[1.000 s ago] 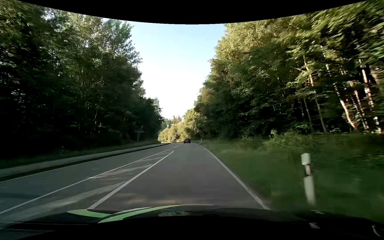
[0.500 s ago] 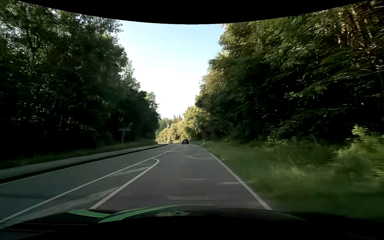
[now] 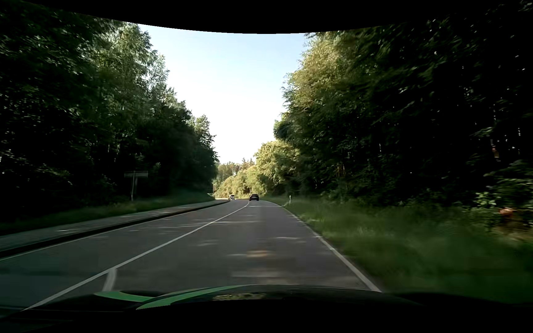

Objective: Follow the waypoints while adhering to traffic rules and regulations

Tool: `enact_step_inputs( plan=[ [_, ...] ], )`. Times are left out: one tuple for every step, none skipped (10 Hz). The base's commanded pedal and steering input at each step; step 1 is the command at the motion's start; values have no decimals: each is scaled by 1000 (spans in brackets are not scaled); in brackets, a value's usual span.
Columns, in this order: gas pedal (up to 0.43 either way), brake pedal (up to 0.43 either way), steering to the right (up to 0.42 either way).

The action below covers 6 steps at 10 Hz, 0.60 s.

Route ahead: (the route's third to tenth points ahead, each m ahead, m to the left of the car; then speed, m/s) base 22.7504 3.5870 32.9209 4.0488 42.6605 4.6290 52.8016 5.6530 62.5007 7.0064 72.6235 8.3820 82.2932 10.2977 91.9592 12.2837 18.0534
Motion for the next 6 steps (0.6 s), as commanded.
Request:
enact_step_inputs(
  plan=[
    [169, 0, -4],
    [169, 0, -4],
    [169, 0, -4],
    [169, 0, -4],
    [169, 0, -5],
    [169, 0, -5]
  ],
)
